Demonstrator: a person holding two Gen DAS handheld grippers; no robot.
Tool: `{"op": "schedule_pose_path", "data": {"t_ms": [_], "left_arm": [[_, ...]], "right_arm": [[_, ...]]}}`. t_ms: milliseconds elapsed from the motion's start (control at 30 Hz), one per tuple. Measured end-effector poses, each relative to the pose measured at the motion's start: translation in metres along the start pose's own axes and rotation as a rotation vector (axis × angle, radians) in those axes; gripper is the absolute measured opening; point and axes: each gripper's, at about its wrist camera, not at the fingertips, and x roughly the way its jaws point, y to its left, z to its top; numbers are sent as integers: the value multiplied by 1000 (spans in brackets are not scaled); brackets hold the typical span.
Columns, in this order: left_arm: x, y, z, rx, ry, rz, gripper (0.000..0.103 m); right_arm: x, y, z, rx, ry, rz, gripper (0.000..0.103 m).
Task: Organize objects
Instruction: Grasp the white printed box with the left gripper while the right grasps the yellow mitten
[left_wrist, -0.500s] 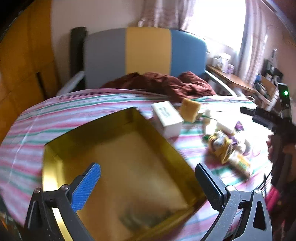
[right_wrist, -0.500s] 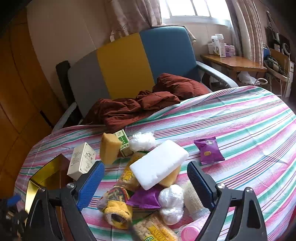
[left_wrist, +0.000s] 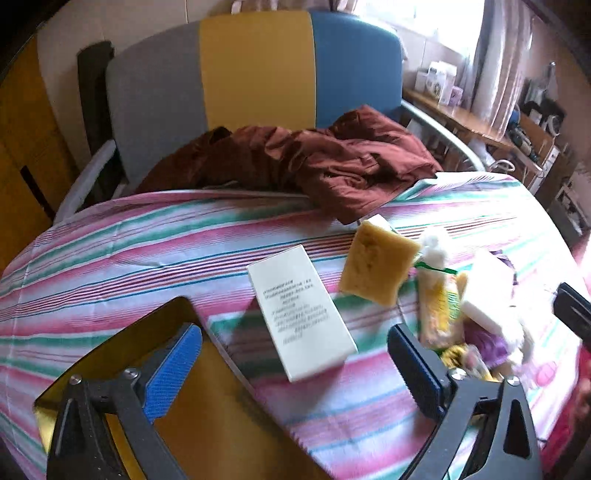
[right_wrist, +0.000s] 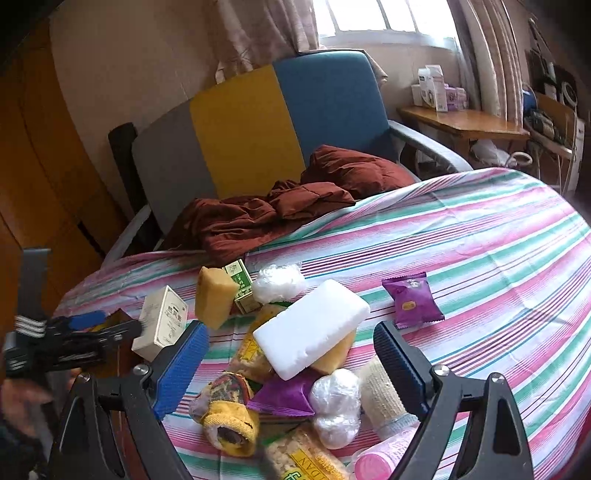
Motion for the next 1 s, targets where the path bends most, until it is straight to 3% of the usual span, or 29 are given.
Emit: {"op": "schedule_pose_path", "data": {"t_ms": [200, 267, 300, 333, 400, 700, 867, 1000], "left_arm": [[39, -3, 14, 18, 59, 26, 95], [50, -2, 17, -2, 87, 3, 85], [54, -2, 17, -4, 100, -8, 77], [59, -2, 17, -4, 111, -15, 61], [62, -2, 14, -8, 114, -27, 53], [22, 7, -8, -27, 5, -76, 52], [-17, 11, -23, -55, -52, -146, 51], [-46, 5, -33, -26, -99, -148, 50]], "right_arm": [[0, 1, -1, -1, 2, 7, 93], [1, 2, -1, -5, 5, 5, 93], [1, 2, -1, -5, 9, 10, 93], [3, 2, -1, -6, 19, 25, 93], [5, 4, -3, -10, 44, 52, 93], [27, 49, -27, -234, 206, 144, 85], [49, 67, -50, -367, 315, 97, 67], [61, 71, -63, -436, 360, 55, 36]]}}
